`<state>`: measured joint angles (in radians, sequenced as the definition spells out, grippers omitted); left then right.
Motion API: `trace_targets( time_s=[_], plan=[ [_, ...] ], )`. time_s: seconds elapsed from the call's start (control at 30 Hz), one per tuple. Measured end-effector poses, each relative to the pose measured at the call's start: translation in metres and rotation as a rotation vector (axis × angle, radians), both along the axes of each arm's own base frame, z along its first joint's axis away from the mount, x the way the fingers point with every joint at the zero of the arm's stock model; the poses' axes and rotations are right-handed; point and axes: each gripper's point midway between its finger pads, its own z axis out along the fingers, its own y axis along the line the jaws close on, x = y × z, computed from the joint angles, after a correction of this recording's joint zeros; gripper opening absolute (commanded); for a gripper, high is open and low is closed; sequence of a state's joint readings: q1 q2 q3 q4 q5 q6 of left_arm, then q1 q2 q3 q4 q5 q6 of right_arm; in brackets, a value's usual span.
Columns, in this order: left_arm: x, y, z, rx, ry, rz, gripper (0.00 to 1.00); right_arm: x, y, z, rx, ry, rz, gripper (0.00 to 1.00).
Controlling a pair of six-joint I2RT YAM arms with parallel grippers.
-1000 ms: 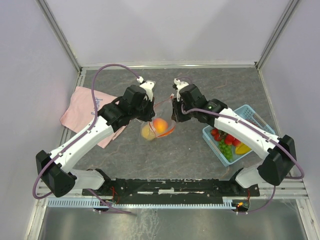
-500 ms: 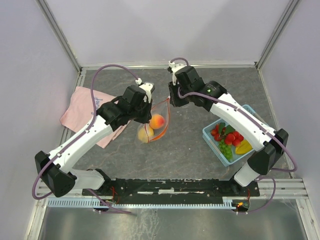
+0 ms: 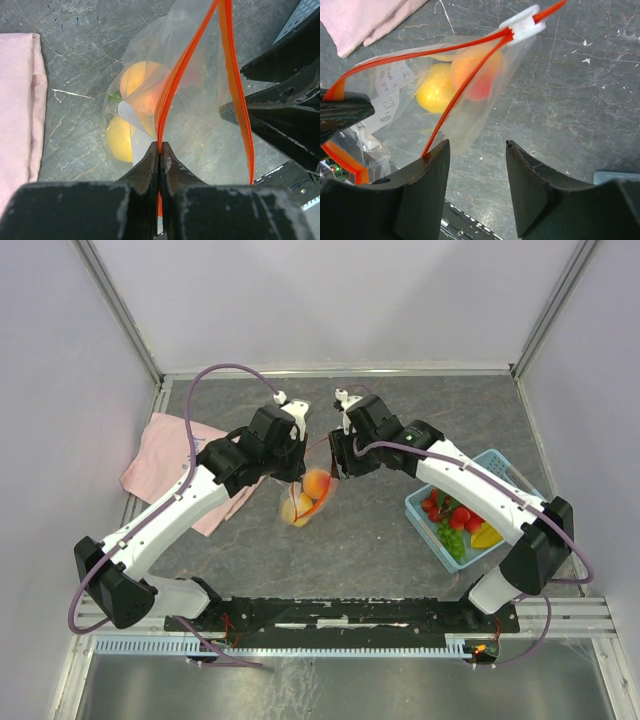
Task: Place the food in the zip-top bag and seal the zipper
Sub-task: Pick up the fake fruit from the bin.
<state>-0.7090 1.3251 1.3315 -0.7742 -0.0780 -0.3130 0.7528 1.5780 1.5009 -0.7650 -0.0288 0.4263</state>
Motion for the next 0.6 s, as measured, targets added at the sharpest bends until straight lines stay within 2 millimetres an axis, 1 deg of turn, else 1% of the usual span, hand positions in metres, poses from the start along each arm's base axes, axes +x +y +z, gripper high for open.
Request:
trace_targets(
  time_s=[0.07, 0.13, 0.2, 0.3, 0.37, 0.43, 0.5, 0.57, 0.6],
  plan=[
    [0.0, 0.0, 0.0, 0.001, -0.002, 0.002, 0.03, 0.001, 0.001, 0.0, 0.01, -0.005, -0.01, 0.59],
    [0.001, 0.001, 0.001, 0.004, -0.005, 0.006, 0.03, 0.0, -0.003, -0.001, 0.006, -0.011, -0.022, 0.61],
    [0.003, 0.003, 0.005, 0.008, -0.014, 0.016, 0.03, 0.002, -0.007, 0.003, 0.001, -0.032, -0.037, 0.63],
    [0.008, 0.006, 0.019, 0.007, -0.048, 0.039, 0.03, 0.004, -0.014, 0.014, -0.003, -0.075, -0.057, 0.67],
    [0.01, 0.007, 0.03, -0.003, -0.077, 0.052, 0.03, 0.005, -0.02, 0.025, -0.002, -0.113, -0.072, 0.69],
    [0.011, 0.01, 0.04, -0.015, -0.104, 0.062, 0.03, 0.007, -0.028, 0.035, -0.009, -0.152, -0.091, 0.71],
    [0.011, 0.015, 0.045, -0.013, -0.124, 0.078, 0.03, 0.008, -0.039, 0.041, -0.028, -0.188, -0.116, 0.73],
    [0.012, 0.017, 0.047, -0.008, -0.134, 0.089, 0.03, 0.007, -0.052, 0.043, -0.056, -0.208, -0.138, 0.74],
    [0.013, 0.018, 0.047, -0.003, -0.137, 0.095, 0.03, 0.006, -0.062, 0.041, -0.075, -0.214, -0.155, 0.75]
  ],
)
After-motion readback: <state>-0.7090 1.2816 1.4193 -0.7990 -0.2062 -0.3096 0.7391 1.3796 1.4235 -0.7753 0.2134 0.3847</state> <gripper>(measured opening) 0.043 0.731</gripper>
